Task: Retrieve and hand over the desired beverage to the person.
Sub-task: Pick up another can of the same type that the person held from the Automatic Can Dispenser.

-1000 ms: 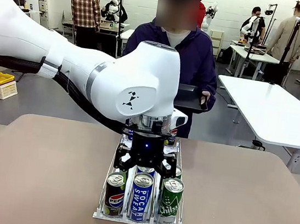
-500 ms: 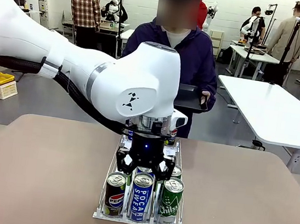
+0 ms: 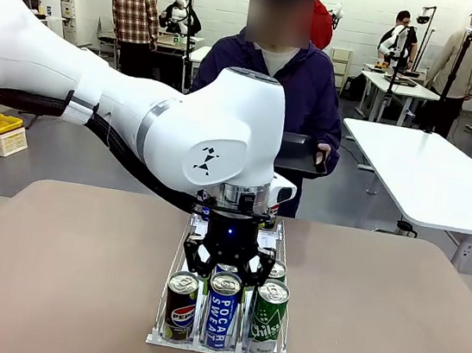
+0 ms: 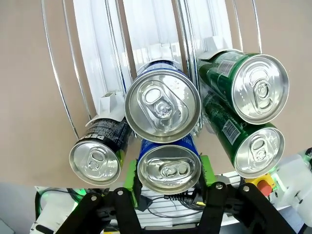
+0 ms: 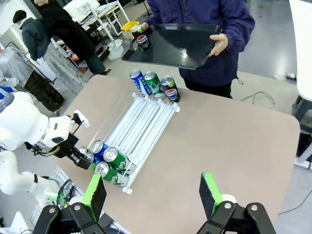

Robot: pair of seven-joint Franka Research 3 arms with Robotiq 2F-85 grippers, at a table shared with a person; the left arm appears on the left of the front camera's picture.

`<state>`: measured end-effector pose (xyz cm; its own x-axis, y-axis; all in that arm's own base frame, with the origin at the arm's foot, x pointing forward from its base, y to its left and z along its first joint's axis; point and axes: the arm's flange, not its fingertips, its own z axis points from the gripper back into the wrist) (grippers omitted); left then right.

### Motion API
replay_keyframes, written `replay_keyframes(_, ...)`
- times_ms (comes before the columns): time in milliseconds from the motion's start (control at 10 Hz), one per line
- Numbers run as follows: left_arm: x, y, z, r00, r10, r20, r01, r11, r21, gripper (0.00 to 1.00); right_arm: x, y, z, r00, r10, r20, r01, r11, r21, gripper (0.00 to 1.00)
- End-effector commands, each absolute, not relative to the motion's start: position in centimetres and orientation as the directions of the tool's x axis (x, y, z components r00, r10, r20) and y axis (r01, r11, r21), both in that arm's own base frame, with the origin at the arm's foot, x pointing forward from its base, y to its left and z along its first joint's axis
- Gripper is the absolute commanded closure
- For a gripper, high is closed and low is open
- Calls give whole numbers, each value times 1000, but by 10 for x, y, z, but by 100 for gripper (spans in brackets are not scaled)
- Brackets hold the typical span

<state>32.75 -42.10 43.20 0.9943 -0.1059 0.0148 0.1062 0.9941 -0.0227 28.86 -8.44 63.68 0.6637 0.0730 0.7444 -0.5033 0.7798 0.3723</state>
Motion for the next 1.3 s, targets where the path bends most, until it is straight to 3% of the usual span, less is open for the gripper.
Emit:
replay_keyframes(0,326,-419,427,992,-126,28,126,992,-22,97,291,-84,635,651,69,756,-528,757,386,0)
replay_keyframes(300,324,-428,446,989,-140,56,140,990,-6,100,291,-84,635,651,69,756,-528,757,386,0)
replay_keyframes(900,325,-471,610,984,-168,63,166,985,37,100,291,-84,635,651,69,756,-528,757,386,0)
replay_keyframes(1200,326,-486,668,984,-149,96,142,987,78,100,291,-84,635,651,69,756,-528,757,386,0)
